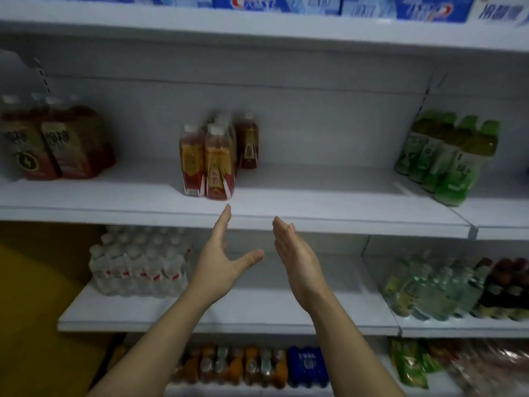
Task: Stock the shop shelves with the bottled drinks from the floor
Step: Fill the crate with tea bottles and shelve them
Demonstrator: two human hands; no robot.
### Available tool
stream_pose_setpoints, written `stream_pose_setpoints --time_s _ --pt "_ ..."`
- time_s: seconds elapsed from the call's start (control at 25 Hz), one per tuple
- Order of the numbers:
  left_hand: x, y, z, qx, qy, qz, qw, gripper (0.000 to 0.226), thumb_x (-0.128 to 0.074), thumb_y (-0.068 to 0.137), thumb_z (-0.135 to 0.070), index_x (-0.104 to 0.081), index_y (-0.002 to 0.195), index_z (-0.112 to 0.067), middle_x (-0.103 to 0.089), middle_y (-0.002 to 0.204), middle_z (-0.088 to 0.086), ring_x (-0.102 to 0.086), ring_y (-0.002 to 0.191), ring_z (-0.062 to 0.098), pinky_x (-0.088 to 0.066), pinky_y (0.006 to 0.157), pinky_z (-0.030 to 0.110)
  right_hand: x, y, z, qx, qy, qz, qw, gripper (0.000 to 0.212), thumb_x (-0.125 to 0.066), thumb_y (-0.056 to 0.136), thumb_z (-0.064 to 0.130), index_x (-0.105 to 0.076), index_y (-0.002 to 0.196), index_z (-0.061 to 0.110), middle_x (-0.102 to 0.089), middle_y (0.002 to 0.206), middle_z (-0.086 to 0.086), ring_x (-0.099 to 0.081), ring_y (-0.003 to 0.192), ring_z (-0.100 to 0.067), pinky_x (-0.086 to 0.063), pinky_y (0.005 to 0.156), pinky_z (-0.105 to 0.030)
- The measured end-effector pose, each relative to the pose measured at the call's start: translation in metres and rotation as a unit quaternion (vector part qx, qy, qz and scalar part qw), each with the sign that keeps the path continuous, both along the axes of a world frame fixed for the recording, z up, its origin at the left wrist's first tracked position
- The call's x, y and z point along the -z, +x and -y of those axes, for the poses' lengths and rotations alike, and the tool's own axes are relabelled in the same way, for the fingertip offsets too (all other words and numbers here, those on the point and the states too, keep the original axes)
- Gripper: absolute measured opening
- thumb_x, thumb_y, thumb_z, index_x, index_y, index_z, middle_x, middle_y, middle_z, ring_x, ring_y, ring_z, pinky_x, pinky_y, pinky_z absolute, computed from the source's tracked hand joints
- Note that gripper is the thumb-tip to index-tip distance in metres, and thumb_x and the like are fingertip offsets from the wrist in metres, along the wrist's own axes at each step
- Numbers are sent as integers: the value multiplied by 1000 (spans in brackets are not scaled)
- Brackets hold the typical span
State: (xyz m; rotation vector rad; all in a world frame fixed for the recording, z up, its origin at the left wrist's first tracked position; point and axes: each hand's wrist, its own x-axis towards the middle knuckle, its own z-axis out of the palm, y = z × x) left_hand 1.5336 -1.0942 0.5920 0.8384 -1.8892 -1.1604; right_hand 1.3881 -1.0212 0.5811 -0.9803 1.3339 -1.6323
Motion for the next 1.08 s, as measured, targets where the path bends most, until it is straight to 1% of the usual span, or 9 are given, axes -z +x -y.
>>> stream_pose_setpoints --time_s 0.2,0.32,0.52,0.64,0.72,0.76,0.88,1.0,1.08 --pt "62 -11 -61 2 88 54 995 107 -74 66 -49 -13 153 -39 -22 159 -15 -26 141 4 -32 114 31 83 -12 -56 11 104 -1 995 49 -36 102 50 -37 148 35 -37 154 16 -35 141 -3 -25 121 -37" --pt "112 -16 -88 10 133 95 987 103 -74 70 -45 -14 153 -35 -24 158 -15 -26 139 -1 -31 115 31 128 -14 -86 21 166 5 986 45 -35 102 51 -39 146 42 -38 153 18 -36 139 -3 -27 119 -37" --pt "197 -11 -115 2 210 169 963 95 -75 78 -41 -16 153 -35 -27 157 -14 -28 139 3 -34 114 38 217 -14 -123 21 274 43 961 41 -37 102 50 -43 142 44 -43 151 12 -39 138 -11 -32 114 -38" --pt "253 -2 -122 -9 257 194 947 92 -76 79 -36 -20 152 -36 -31 154 -15 -30 135 1 -35 111 35 276 -8 -134 24 324 72 943 44 -41 101 50 -46 143 39 -47 148 9 -43 135 -10 -38 109 -33" --pt "297 7 -121 -22 293 211 932 88 -77 80 -35 -25 151 -34 -35 150 -15 -32 134 1 -34 110 31 320 -1 -135 20 355 94 930 42 -45 100 47 -50 140 37 -52 144 8 -51 127 -8 -45 95 -21" --pt "322 13 -118 -31 305 225 925 86 -77 79 -36 -28 149 -34 -38 148 -14 -34 134 3 -32 111 32 342 4 -134 13 379 102 920 42 -48 99 49 -52 139 37 -53 142 8 -52 125 -8 -45 93 -21" --pt "393 28 -112 -49 363 257 894 84 -78 79 -37 -30 148 -32 -40 146 -12 -35 131 3 -30 109 29 412 19 -132 -11 452 120 884 59 -55 84 68 -54 136 39 -54 142 6 -50 129 -16 -41 108 -41" --pt "464 42 -106 -32 399 276 874 82 -79 80 -21 -30 146 -27 -42 131 -18 -38 127 3 -30 99 18 490 42 -116 -50 504 113 855 44 -58 96 42 -54 137 26 -53 142 1 -48 130 -18 -38 112 -40" --pt "513 51 -102 -22 408 289 866 83 -78 80 -14 -31 147 -23 -41 128 -17 -40 122 3 -31 97 17 544 60 -105 -71 534 103 836 42 -59 97 30 -53 138 21 -54 139 -1 -51 123 -16 -43 102 -31"
